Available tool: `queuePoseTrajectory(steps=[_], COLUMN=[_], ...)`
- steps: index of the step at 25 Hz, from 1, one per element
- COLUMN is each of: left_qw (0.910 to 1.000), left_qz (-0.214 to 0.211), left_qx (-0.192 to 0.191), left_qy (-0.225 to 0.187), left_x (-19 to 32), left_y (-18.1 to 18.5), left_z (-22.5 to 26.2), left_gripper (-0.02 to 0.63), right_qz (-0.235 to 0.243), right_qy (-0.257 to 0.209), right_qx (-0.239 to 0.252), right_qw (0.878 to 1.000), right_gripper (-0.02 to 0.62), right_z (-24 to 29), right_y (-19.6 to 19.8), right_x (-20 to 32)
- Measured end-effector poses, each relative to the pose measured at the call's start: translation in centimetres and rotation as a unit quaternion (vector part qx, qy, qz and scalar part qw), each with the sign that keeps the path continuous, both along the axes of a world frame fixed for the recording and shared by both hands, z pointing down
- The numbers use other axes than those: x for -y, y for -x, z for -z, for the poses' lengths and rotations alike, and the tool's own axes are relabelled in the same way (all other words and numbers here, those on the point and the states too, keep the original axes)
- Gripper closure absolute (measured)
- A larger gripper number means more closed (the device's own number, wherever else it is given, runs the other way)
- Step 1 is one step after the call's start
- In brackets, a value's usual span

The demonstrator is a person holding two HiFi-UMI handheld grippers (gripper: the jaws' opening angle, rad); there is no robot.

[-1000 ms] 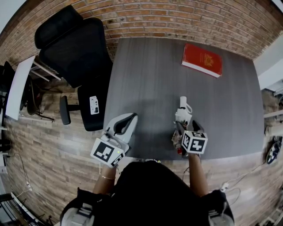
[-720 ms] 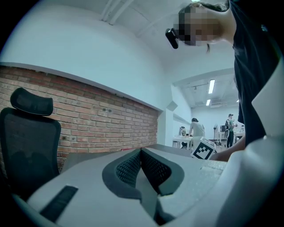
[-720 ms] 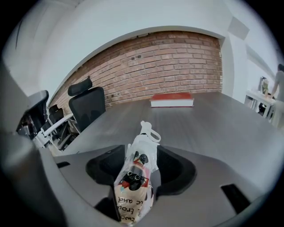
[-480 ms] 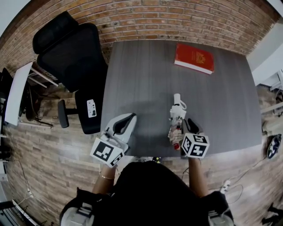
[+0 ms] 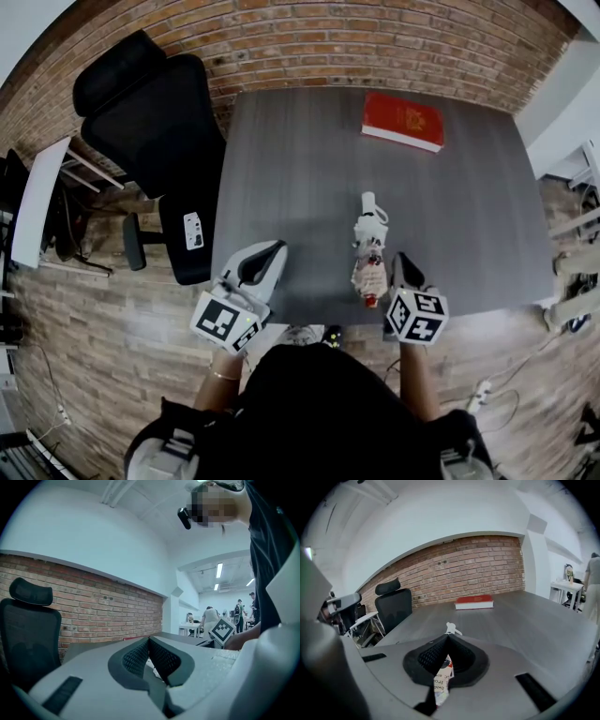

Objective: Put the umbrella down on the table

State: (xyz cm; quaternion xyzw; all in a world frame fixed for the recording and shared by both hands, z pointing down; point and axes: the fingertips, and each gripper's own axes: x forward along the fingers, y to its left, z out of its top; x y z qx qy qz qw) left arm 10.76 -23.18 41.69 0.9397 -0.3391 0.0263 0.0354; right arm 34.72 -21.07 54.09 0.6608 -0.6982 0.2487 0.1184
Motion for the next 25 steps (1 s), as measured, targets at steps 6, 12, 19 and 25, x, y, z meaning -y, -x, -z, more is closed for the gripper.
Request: queuePoseTrajectory(steps=[6,12,19,25], left_qw=[1.0000,0.9999,0.9997,0.9998], left_qz=[0.002,-0.006,-0.014,-0.008], left_qx=[0.005,0.009,0.013,0.013], left_qy=[-0.001,-0.005,-0.013,-0.009], left_x=[-1.5,-2.6,-3.4,-3.7], left_y=[0.0,-0.8,-1.1,-0.9], left_z=[0.0,0.2,0.8,0.8], left_gripper=[0.610,0.609,0.609,0.609], right_qz=[0.002,0.009,0.022,0.027], right_qy=[-0.059,-0.101,-0.119,-0.123], right_qx=[0.004,0.015,0.017,0.015], right_qw=[0.998,0.995,0.993,0.992], right_gripper=[0.600,0.600,0.600,0.600], right_z=[4.0,7.0,8.1,8.1], right_y=[0.2,0.5,1.4,1.8], right_x=[-1.8,-3.1,-4.0,-4.3])
